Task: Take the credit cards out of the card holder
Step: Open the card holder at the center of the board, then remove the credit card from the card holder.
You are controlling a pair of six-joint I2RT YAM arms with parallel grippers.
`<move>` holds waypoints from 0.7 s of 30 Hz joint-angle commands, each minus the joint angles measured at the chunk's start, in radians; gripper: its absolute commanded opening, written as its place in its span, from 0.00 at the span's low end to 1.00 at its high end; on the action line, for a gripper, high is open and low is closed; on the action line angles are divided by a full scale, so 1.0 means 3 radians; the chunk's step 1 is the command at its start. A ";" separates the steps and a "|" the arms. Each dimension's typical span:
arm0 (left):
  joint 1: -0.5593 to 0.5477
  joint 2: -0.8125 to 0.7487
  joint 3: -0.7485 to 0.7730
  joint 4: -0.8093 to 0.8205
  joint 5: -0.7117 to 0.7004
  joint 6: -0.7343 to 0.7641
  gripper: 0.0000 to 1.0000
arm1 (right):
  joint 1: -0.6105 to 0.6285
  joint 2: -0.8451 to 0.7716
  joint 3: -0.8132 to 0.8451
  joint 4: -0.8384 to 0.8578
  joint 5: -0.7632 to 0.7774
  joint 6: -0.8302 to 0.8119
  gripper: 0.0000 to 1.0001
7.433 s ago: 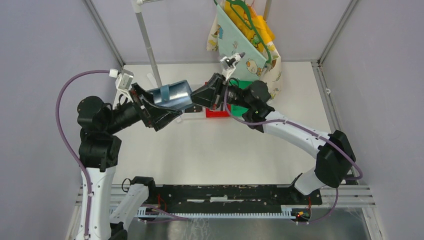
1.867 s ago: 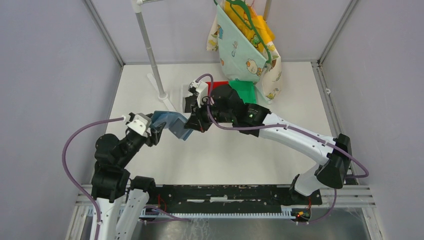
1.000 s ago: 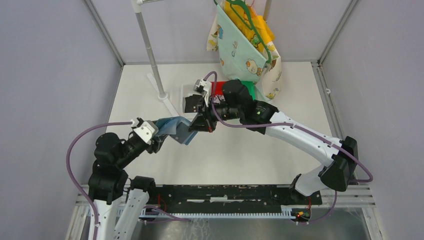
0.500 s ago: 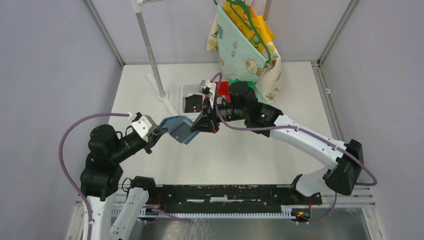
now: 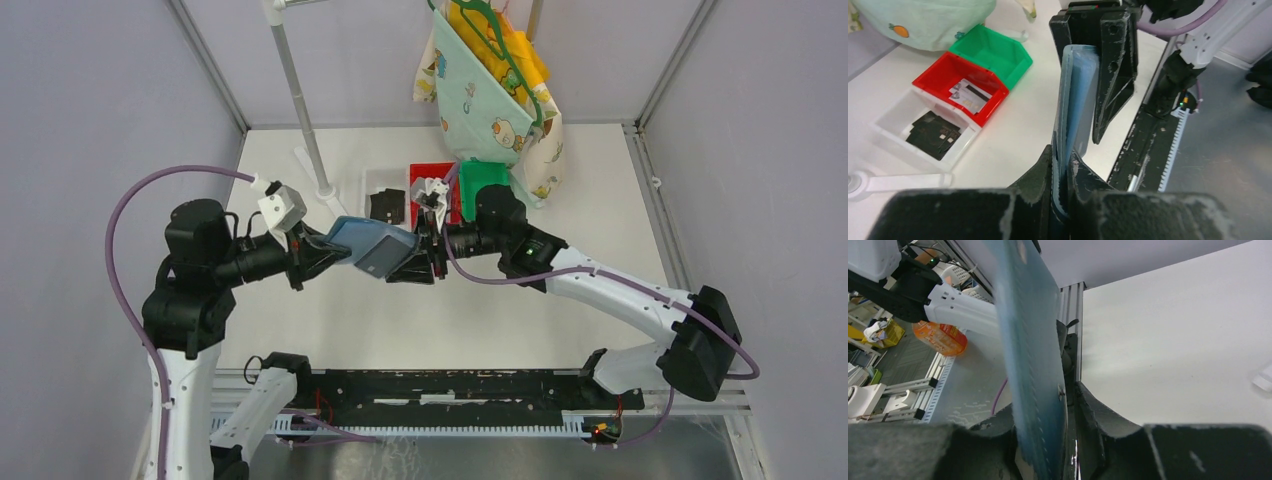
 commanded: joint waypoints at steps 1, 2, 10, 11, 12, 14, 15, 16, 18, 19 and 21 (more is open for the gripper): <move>-0.0005 0.0185 0.0393 -0.0048 0.0546 -0.0309 0.02 | -0.0125 -0.0229 -0.0252 0.0899 -0.0322 0.0237 0.36; -0.0006 0.0218 0.0433 -0.0101 0.0578 -0.0311 0.02 | -0.0158 -0.0255 -0.0294 0.1014 -0.0373 0.0281 0.36; -0.0003 0.0352 0.0590 -0.0210 0.0773 -0.0413 0.02 | -0.0355 -0.0578 -0.0510 0.1307 -0.0509 0.0286 0.36; -0.0003 0.0373 0.0598 -0.0214 0.0820 -0.0438 0.02 | -0.0369 -0.0607 -0.0521 0.1319 -0.0499 0.0288 0.36; -0.0008 0.0389 0.0610 -0.0215 0.0854 -0.0461 0.02 | -0.0380 -0.0625 -0.0526 0.1340 -0.0489 0.0293 0.36; -0.0006 0.0426 0.0633 -0.0215 0.0910 -0.0503 0.02 | -0.0391 -0.0649 -0.0537 0.1392 -0.0477 0.0333 0.36; -0.0003 0.0434 0.0639 -0.0215 0.0932 -0.0520 0.02 | -0.0390 -0.0654 -0.0537 0.1416 -0.0472 0.0354 0.36; -0.0003 0.0444 0.0647 -0.0213 0.0953 -0.0538 0.02 | -0.0389 -0.0650 -0.0535 0.1424 -0.0464 0.0371 0.36; -0.0003 0.0443 0.0641 -0.0199 0.0968 -0.0567 0.02 | -0.0389 -0.0641 -0.0530 0.1451 -0.0456 0.0402 0.36; -0.0004 0.0437 0.0636 -0.0193 0.0973 -0.0581 0.02 | -0.0394 -0.0638 -0.0532 0.1486 -0.0456 0.0429 0.36; -0.0006 0.0426 0.0637 -0.0186 0.0970 -0.0590 0.02 | -0.0394 -0.0629 -0.0537 0.1548 -0.0461 0.0495 0.36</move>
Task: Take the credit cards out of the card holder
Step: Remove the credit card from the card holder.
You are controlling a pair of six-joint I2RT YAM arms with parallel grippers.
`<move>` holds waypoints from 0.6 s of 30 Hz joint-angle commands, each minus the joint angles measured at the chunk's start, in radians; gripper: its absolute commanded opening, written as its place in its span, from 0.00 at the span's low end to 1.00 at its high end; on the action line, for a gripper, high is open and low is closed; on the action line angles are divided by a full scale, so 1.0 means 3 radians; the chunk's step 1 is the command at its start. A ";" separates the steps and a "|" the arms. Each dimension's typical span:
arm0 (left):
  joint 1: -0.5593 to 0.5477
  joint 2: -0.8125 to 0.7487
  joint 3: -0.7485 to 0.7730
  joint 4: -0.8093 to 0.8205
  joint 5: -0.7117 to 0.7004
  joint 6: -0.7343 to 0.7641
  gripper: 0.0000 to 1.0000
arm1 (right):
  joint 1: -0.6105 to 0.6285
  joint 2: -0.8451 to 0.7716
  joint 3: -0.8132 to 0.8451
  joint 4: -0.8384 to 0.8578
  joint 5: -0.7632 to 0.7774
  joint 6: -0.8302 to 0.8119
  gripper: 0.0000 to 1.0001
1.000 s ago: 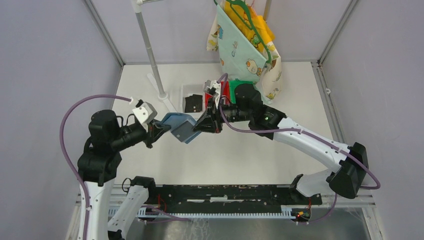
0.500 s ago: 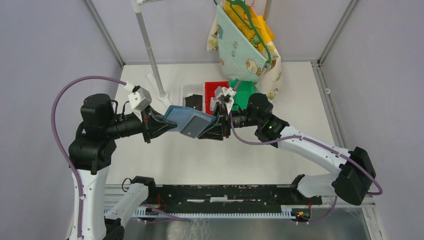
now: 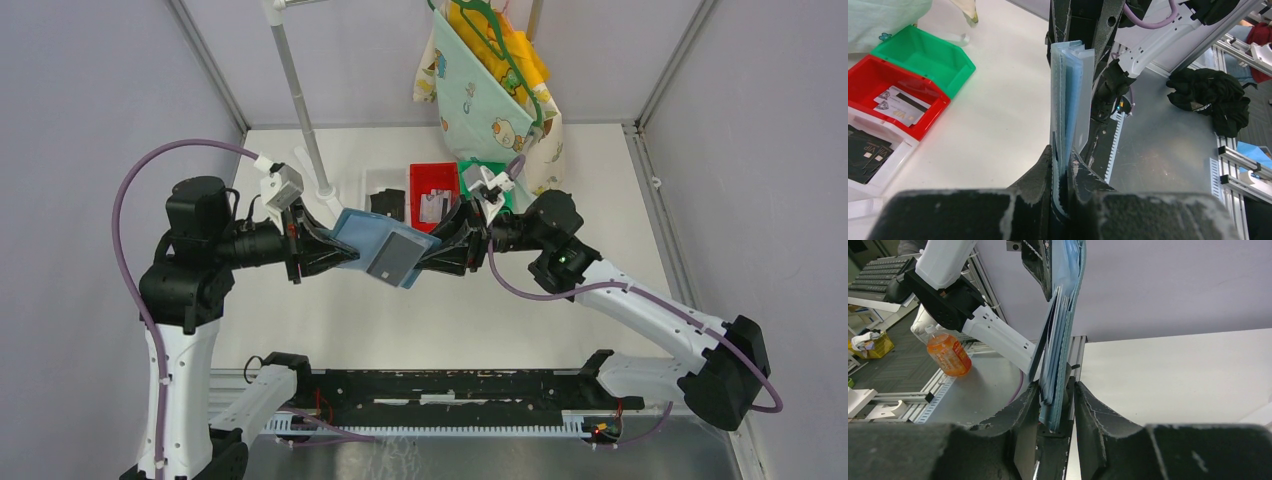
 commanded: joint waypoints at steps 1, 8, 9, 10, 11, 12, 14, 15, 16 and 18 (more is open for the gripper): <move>-0.0006 -0.0023 0.0115 0.0061 0.0235 -0.0199 0.02 | -0.0019 -0.0021 -0.0002 0.0359 -0.0055 0.0164 0.36; -0.0005 -0.0043 0.0113 0.0082 0.0219 -0.0225 0.02 | -0.0019 -0.0004 -0.0052 0.0516 -0.0035 0.0330 0.37; -0.0007 -0.0049 0.0107 0.0095 0.0212 -0.0235 0.02 | -0.0019 -0.0001 -0.0062 0.0550 -0.0032 0.0350 0.38; -0.0008 -0.0050 0.0103 0.0110 0.0203 -0.0251 0.02 | -0.0020 0.0000 -0.0073 0.0592 -0.0026 0.0386 0.38; -0.0005 -0.0053 0.0092 0.0134 0.0198 -0.0276 0.02 | -0.0017 0.0011 -0.0085 0.0635 -0.0025 0.0418 0.39; -0.0004 -0.0061 0.0085 0.0161 0.0200 -0.0299 0.02 | -0.0018 0.0016 -0.0091 0.0688 -0.0025 0.0463 0.40; -0.0008 -0.0074 0.0056 0.0206 0.0171 -0.0335 0.02 | -0.0019 0.0039 -0.0116 0.0823 -0.0025 0.0579 0.44; -0.0007 -0.0076 0.0044 0.0227 0.0149 -0.0341 0.02 | -0.0019 0.0053 -0.0131 0.0930 -0.0026 0.0647 0.46; -0.0007 -0.0078 0.0031 0.0234 0.0128 -0.0339 0.02 | -0.0013 0.0067 -0.0153 0.1040 -0.0005 0.0711 0.49; -0.0005 -0.0082 0.0002 0.0247 0.0116 -0.0333 0.02 | -0.0003 0.0113 -0.0183 0.1237 0.0045 0.0864 0.51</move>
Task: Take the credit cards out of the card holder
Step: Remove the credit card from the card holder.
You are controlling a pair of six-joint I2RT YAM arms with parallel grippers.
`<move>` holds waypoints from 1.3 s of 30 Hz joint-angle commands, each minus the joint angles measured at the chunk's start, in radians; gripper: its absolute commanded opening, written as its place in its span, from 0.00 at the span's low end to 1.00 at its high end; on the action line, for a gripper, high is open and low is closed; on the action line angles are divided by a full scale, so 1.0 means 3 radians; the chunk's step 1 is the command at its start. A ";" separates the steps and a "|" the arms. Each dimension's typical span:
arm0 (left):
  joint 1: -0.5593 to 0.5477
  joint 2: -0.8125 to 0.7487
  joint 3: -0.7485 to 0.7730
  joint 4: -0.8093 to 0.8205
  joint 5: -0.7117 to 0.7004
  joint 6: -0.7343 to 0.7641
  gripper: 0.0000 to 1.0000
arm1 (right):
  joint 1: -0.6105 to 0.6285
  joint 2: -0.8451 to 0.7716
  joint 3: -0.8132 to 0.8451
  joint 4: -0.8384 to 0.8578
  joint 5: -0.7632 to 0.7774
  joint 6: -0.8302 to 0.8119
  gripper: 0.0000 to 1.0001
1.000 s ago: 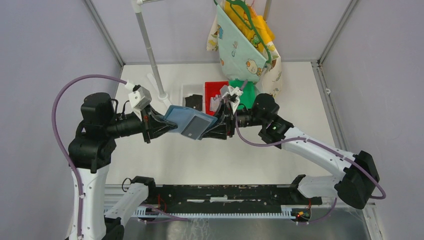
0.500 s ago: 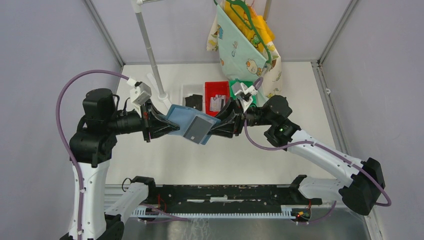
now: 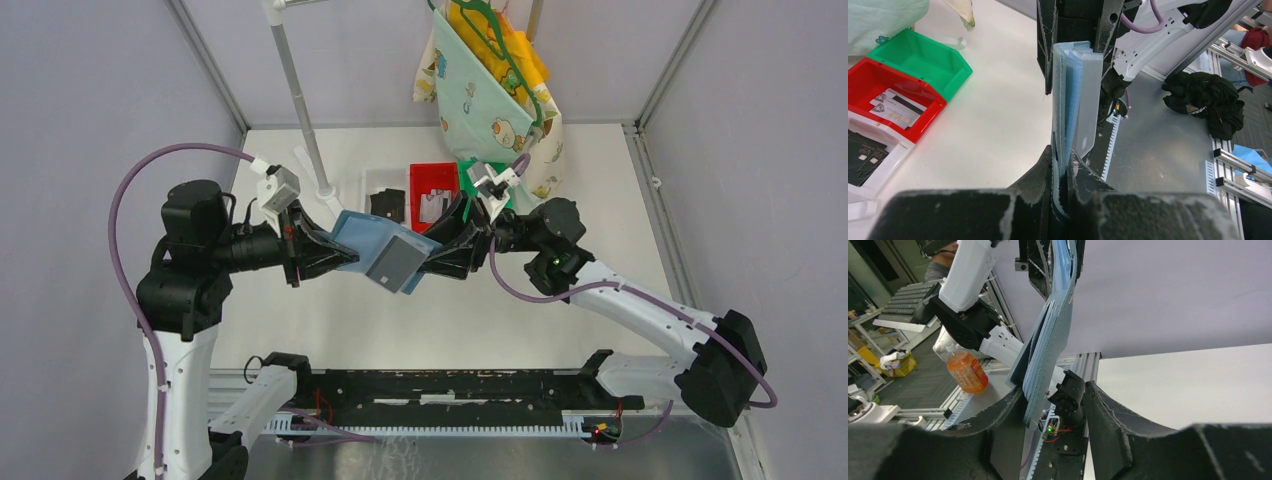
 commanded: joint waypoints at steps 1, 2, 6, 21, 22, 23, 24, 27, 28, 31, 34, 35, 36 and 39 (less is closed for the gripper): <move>-0.0006 -0.0038 -0.0011 0.0204 0.0068 -0.0179 0.02 | 0.0004 0.0089 -0.0033 0.0676 0.0058 0.0384 0.52; -0.0003 -0.0038 -0.0027 0.0209 0.0056 -0.0171 0.02 | 0.0012 0.0119 -0.0021 0.0703 0.0076 0.0420 0.54; -0.0003 -0.0049 -0.0079 0.0217 0.0046 -0.0134 0.02 | 0.0056 0.0143 0.0003 0.0670 0.0247 0.0349 0.57; -0.0004 0.0047 -0.0037 -0.0404 0.0156 0.0564 0.02 | 0.0239 0.0066 0.0593 -0.1363 0.0610 -0.1690 0.81; -0.0009 0.0063 -0.0029 -0.0482 0.0159 0.0624 0.02 | 0.0249 0.0072 0.0647 -0.1443 0.0604 -0.1807 0.82; -0.0007 0.0068 -0.0025 -0.0523 0.0155 0.0686 0.02 | 0.0255 0.0078 0.0688 -0.1512 0.0624 -0.1879 0.82; -0.0001 0.0083 -0.0018 -0.0593 0.0154 0.0739 0.02 | 0.0260 0.0083 0.0727 -0.1529 0.0616 -0.1931 0.83; -0.0007 0.0092 -0.0017 -0.0673 0.0162 0.0822 0.02 | 0.0279 0.0135 0.0818 -0.1543 0.0503 -0.1996 0.84; -0.0004 0.0089 -0.0019 -0.0677 0.0165 0.0838 0.02 | 0.0292 0.0157 0.0838 -0.1545 0.0462 -0.2012 0.85; -0.0006 0.0084 -0.0027 -0.0678 0.0175 0.0841 0.02 | 0.0336 0.0236 0.0937 -0.1562 0.0373 -0.2044 0.85; -0.0005 0.0083 -0.0022 -0.0683 0.0175 0.0853 0.02 | 0.0378 0.0317 0.1034 -0.1583 0.0325 -0.2055 0.85; -0.0004 0.0083 -0.0022 -0.0683 0.0180 0.0853 0.02 | 0.0392 0.0343 0.1062 -0.1579 0.0315 -0.2056 0.85; -0.0003 0.0077 -0.0021 -0.0683 0.0180 0.0853 0.02 | 0.0410 0.0363 0.1080 -0.1563 0.0302 -0.2043 0.85; -0.0009 0.0075 -0.0025 -0.0684 0.0185 0.0851 0.02 | 0.0441 0.0419 0.1108 -0.1484 0.0226 -0.1979 0.84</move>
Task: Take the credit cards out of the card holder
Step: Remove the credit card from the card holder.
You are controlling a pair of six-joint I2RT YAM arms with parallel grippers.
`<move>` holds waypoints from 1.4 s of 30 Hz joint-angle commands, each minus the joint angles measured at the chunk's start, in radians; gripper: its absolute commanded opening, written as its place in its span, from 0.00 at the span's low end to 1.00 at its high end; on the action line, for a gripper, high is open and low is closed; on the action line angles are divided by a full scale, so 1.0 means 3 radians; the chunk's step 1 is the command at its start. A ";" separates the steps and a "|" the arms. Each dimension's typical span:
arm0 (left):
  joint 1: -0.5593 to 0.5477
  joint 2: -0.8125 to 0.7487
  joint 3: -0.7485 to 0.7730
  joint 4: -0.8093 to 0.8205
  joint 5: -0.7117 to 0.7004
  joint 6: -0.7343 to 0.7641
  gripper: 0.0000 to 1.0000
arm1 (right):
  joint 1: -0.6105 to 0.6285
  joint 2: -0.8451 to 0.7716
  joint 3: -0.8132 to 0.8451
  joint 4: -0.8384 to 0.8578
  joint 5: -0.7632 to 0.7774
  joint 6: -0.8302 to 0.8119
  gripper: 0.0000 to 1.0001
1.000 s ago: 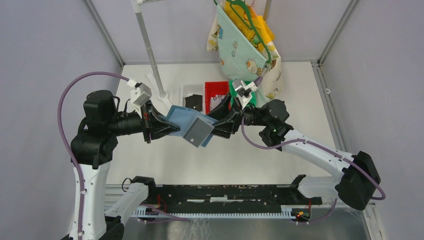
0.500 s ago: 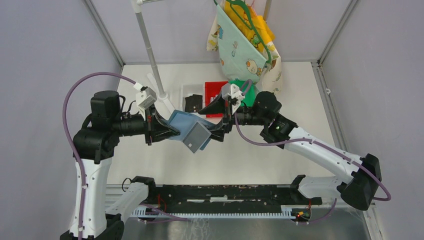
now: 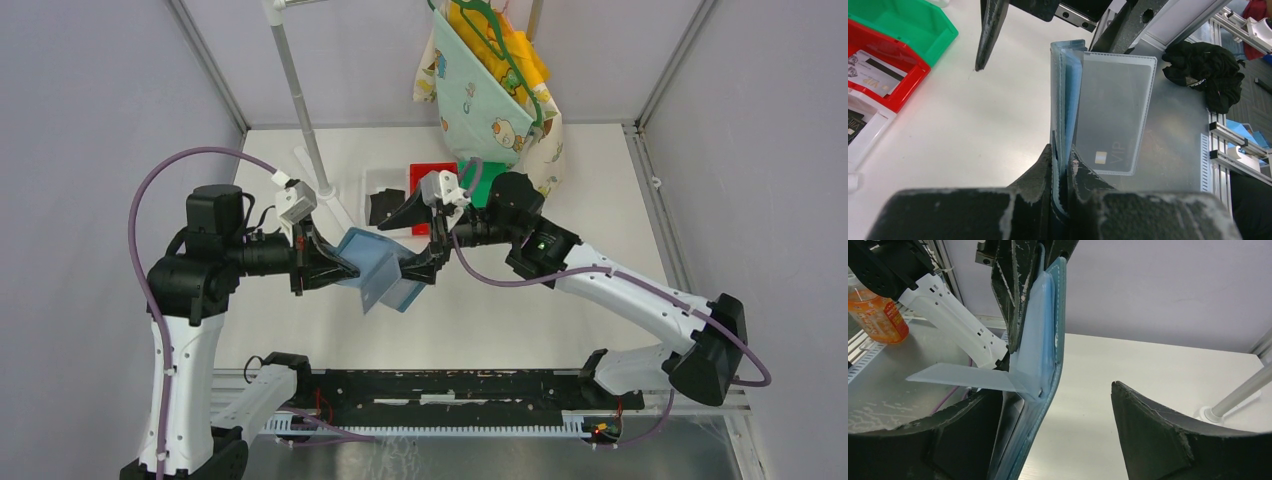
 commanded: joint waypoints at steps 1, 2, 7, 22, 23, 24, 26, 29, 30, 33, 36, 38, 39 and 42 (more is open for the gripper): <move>-0.0009 -0.0020 0.0091 0.0025 0.0185 0.0125 0.02 | 0.0053 0.0066 0.0182 0.0193 -0.0172 0.0037 0.82; -0.0005 -0.0025 0.0089 0.0022 0.0184 0.0127 0.02 | 0.0054 0.0085 0.0188 0.0249 -0.0212 0.0090 0.80; -0.0007 -0.0042 0.0068 -0.0001 0.0184 0.0164 0.02 | 0.0057 0.0135 0.0202 0.0508 -0.0319 0.0338 0.71; -0.0004 -0.0088 0.0154 -0.0022 0.0074 0.0296 0.02 | 0.0056 0.0217 0.0193 0.0627 -0.0491 0.0617 0.02; -0.0003 -0.0096 0.0173 0.0030 0.0009 0.0269 0.02 | 0.0052 0.0205 0.0182 0.0596 -0.0491 0.0594 0.00; -0.0004 -0.0114 0.0189 0.0117 -0.0062 0.0210 0.05 | 0.0052 0.0190 0.0165 0.0584 -0.0491 0.0578 0.00; -0.0006 -0.0179 0.0167 0.0378 -0.0253 -0.0011 0.10 | 0.0046 0.0152 0.0107 0.0557 -0.0471 0.0557 0.00; -0.0005 -0.0292 0.0108 0.0878 -0.0617 -0.0444 0.31 | 0.0033 0.0088 0.0020 0.0499 -0.0437 0.0507 0.00; -0.0004 -0.0325 0.0094 0.1011 -0.0694 -0.0552 0.38 | 0.0025 0.0068 -0.0019 0.0492 -0.0426 0.0510 0.00; -0.0007 -0.0385 0.0077 0.1310 -0.0753 -0.0821 0.50 | 0.0003 0.0017 -0.0096 0.0462 -0.0390 0.0511 0.00; -0.0003 -0.0338 0.0081 0.1322 -0.0444 -0.0929 0.53 | -0.0019 -0.0030 -0.0127 0.0455 -0.0348 0.0521 0.00; -0.0004 -0.0261 0.0034 0.1157 -0.0071 -0.0930 0.55 | -0.0026 -0.0047 -0.0111 0.0459 -0.0333 0.0536 0.00; -0.0006 -0.0222 0.0001 0.1044 0.0066 -0.0883 0.56 | -0.0027 -0.0055 -0.0104 0.0462 -0.0328 0.0538 0.00; -0.0005 -0.0157 -0.0080 0.0681 0.0063 -0.0532 0.57 | -0.0024 -0.0063 -0.0063 0.0471 -0.0326 0.0553 0.00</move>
